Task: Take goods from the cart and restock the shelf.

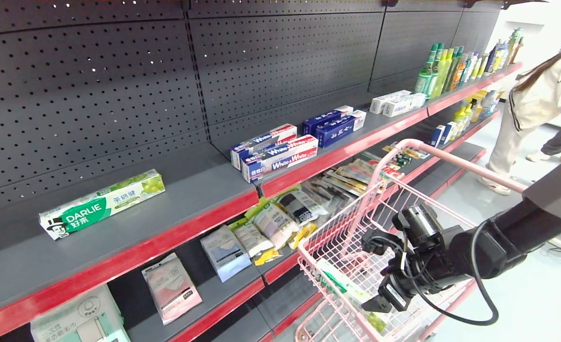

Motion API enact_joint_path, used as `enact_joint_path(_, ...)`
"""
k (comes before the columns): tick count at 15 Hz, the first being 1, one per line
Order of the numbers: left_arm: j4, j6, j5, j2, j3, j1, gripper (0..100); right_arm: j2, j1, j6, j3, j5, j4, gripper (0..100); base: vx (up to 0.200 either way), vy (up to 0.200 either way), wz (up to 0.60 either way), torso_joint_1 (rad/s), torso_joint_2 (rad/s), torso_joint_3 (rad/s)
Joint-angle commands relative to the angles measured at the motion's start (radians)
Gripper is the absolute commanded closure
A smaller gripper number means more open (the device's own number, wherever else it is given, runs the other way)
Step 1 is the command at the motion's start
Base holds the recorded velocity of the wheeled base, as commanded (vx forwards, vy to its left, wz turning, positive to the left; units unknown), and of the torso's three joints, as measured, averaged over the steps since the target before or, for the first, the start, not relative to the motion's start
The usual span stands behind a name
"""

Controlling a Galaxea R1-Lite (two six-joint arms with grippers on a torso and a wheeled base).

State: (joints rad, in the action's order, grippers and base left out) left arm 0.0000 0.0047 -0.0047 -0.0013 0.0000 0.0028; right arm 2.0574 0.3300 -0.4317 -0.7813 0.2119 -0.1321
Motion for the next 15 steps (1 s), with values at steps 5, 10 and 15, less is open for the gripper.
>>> enact_joint_path(5,0.000,0.000,0.000,0.001,0.000,0.000,0,0.024,-0.118,-0.084,-0.033,0.020,0.000,0,0.000,0.000,0.00,-0.162,0.36,0.198)
enact_joint_path(10,0.000,0.000,0.000,0.001,0.000,0.000,0,0.035,-0.189,-0.194,-0.038,0.093,0.002,0,0.000,0.000,0.00,-0.166,0.39,0.216)
enact_joint_path(15,0.000,0.000,0.000,0.001,0.000,0.000,0,0.050,-0.190,-0.229,-0.056,0.119,0.002,0,0.000,0.000,0.00,-0.215,0.50,0.284)
